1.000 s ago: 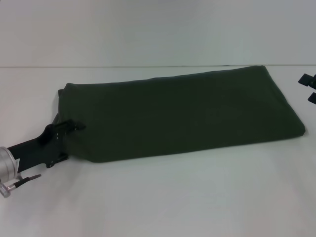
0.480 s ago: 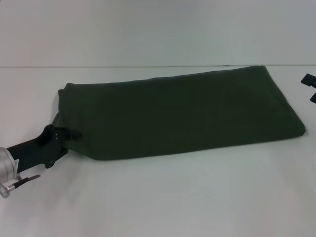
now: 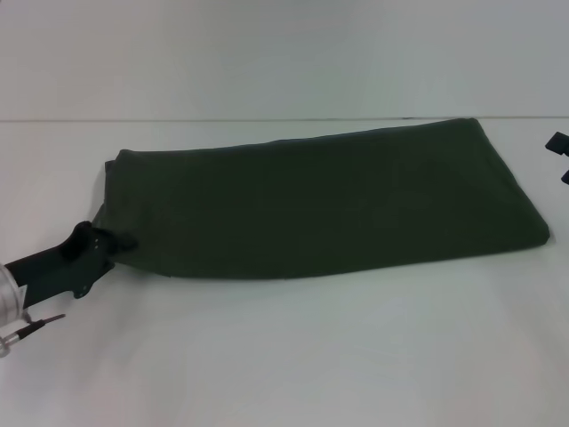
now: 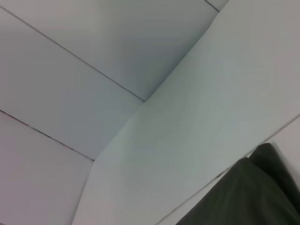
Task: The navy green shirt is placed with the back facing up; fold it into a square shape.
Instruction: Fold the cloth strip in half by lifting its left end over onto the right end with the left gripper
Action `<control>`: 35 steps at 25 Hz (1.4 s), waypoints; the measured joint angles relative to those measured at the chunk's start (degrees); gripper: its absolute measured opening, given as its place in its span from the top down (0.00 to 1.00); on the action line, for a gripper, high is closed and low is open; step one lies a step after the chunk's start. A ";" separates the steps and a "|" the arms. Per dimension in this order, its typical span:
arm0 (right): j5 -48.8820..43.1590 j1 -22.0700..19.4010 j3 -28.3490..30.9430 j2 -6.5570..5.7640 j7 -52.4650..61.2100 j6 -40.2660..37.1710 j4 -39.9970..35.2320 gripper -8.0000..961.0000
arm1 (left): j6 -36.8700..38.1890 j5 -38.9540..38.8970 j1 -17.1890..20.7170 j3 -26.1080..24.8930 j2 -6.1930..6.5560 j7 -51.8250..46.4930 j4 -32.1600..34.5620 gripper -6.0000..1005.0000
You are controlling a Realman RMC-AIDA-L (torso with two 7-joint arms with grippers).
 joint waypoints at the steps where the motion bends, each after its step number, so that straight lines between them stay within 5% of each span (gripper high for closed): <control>1: 0.00 0.00 0.16 -0.05 0.00 0.06 0.16 0.05 | -0.19 -0.01 0.37 -0.03 0.00 0.27 0.34 0.99; 22: -0.11 -0.28 1.65 -0.46 0.00 0.45 1.76 0.06 | -6.65 -0.23 4.84 -9.55 -0.05 4.60 2.64 0.97; 35: -0.46 -0.26 1.24 -0.15 -0.64 -0.01 2.05 0.07 | 10.64 -8.11 0.71 -9.66 -0.20 6.76 4.32 0.96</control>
